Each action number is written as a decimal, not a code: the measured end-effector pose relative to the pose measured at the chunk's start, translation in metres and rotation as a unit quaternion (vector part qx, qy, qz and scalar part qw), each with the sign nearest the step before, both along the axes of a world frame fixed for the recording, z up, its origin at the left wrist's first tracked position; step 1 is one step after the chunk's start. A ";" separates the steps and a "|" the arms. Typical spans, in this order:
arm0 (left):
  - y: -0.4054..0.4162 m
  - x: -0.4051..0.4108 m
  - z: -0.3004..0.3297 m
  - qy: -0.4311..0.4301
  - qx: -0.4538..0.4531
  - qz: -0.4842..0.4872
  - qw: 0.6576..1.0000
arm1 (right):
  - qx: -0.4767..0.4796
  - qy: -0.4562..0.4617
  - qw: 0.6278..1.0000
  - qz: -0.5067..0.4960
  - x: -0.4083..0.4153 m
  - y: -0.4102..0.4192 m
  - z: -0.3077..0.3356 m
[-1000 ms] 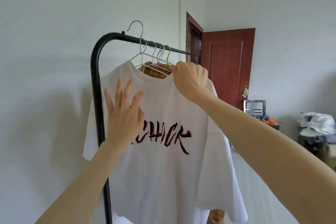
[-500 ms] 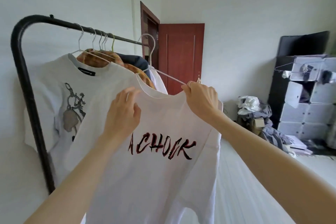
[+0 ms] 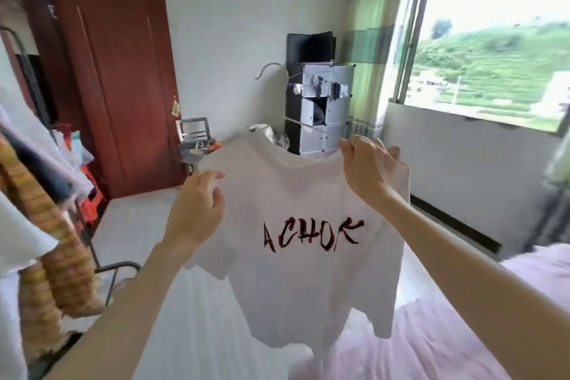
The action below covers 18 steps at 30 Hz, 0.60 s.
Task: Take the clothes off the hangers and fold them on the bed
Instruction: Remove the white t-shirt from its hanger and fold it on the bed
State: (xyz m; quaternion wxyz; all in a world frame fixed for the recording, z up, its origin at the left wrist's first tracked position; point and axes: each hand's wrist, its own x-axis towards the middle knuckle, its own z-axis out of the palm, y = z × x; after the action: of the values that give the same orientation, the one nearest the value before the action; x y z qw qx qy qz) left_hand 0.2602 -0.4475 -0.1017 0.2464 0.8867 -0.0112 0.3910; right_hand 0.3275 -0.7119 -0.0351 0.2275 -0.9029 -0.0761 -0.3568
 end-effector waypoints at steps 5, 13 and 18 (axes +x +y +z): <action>-0.122 0.045 0.011 0.015 0.002 -0.142 0.990 | 0.000 -0.078 0.979 -0.186 -0.021 -0.135 0.022; -0.289 0.077 0.035 -0.017 0.008 -0.336 0.942 | -0.065 -0.121 0.891 -0.433 -0.089 -0.284 0.076; -0.383 0.072 0.036 -0.038 0.005 -0.416 0.908 | -0.070 -0.130 0.854 -0.498 -0.150 -0.350 0.067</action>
State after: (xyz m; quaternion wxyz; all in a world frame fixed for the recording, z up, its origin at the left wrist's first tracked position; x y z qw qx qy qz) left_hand 0.3322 -0.8304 -0.0662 0.3816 0.7875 -0.3905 0.2860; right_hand 0.1774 -1.0621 0.0323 -0.0562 -0.7788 0.3307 -0.5301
